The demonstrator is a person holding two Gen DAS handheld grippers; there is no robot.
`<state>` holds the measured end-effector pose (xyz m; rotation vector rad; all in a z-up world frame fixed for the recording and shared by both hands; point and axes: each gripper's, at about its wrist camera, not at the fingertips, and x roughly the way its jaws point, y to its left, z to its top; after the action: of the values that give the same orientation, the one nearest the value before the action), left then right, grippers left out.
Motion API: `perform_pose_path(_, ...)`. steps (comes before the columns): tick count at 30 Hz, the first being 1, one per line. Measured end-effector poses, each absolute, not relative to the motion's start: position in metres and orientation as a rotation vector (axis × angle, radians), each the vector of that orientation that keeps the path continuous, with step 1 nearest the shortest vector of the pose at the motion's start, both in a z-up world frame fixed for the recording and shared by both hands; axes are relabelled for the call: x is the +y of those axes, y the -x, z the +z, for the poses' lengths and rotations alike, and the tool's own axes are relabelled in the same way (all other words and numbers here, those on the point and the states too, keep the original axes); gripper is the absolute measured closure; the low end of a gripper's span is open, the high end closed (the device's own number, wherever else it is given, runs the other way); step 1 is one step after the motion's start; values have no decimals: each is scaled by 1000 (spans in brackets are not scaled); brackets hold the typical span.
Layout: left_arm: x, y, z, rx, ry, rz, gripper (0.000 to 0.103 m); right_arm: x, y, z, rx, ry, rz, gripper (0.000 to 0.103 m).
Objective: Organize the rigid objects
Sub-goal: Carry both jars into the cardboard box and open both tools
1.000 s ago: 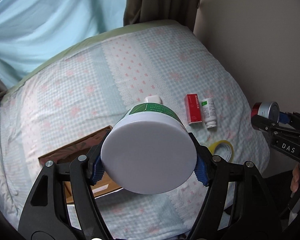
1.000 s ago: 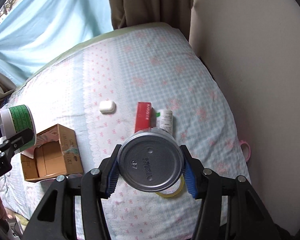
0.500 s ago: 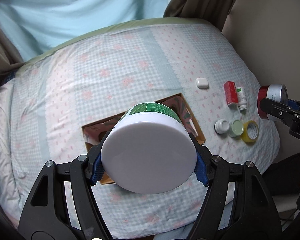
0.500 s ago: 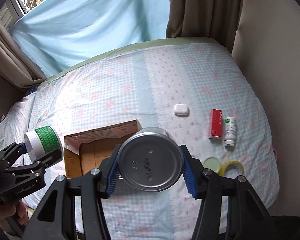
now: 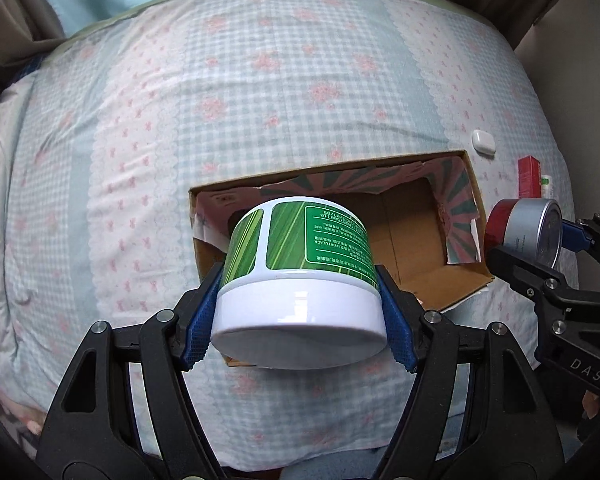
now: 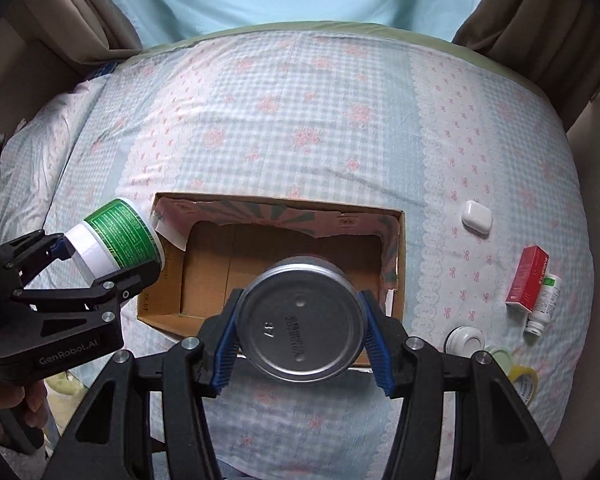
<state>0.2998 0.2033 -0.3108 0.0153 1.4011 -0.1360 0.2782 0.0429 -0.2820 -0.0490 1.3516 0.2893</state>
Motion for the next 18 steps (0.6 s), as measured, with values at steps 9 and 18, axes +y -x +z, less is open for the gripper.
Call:
perform_pose_path(9,206,-327,-409,1595,60,-41,35,59,-296,-372,1534,240,378,52)
perform_pose_path(18,202,-338,-462,1733,75,-17,35,74,-296,-430,1626,303,421,52)
